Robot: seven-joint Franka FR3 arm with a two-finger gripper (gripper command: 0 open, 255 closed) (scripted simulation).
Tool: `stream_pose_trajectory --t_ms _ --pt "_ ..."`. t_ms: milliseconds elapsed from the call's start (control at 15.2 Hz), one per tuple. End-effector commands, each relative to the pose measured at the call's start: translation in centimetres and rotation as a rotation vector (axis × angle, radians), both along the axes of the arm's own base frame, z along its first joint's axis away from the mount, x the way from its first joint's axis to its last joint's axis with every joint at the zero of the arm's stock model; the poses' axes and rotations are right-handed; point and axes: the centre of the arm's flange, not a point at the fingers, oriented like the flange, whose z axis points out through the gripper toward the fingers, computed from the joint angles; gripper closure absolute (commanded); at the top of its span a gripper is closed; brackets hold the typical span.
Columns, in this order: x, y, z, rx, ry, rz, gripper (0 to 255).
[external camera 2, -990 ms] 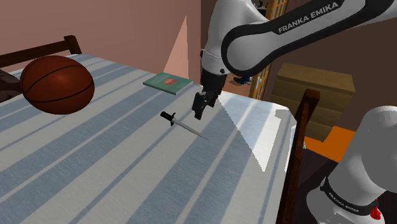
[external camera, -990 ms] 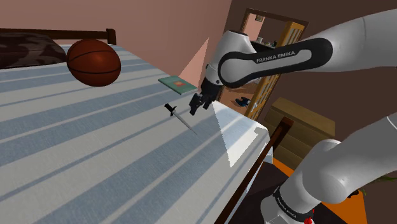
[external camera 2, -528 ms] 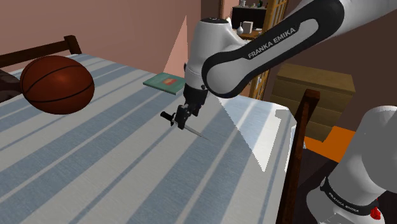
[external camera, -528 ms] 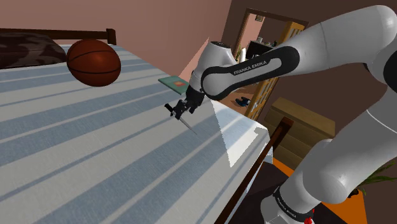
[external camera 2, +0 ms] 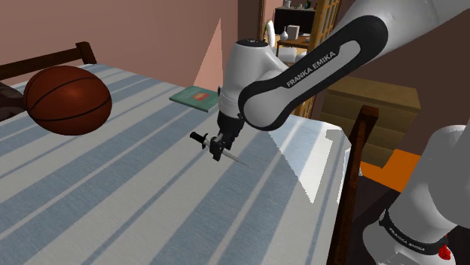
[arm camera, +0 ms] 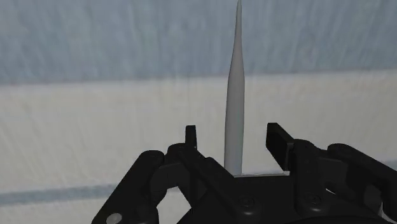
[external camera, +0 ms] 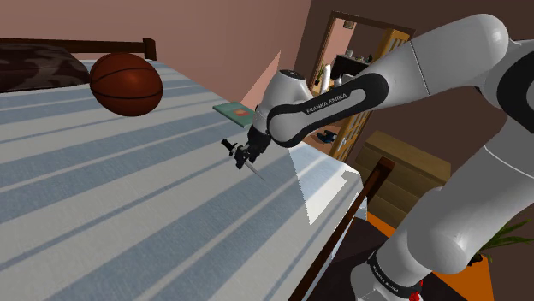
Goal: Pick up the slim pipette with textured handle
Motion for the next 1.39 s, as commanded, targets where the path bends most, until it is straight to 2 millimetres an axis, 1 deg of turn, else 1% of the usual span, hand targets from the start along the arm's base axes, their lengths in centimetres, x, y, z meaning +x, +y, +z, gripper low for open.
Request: stream_pose_trajectory --t_ms 0,528,1320 --pt "0.0 0.0 -0.1 0.000 0.000 0.000 255" --pt "0.0 0.0 -0.1 0.000 0.000 0.000 255" --pt "0.0 0.0 6.2 0.000 0.000 0.000 255"
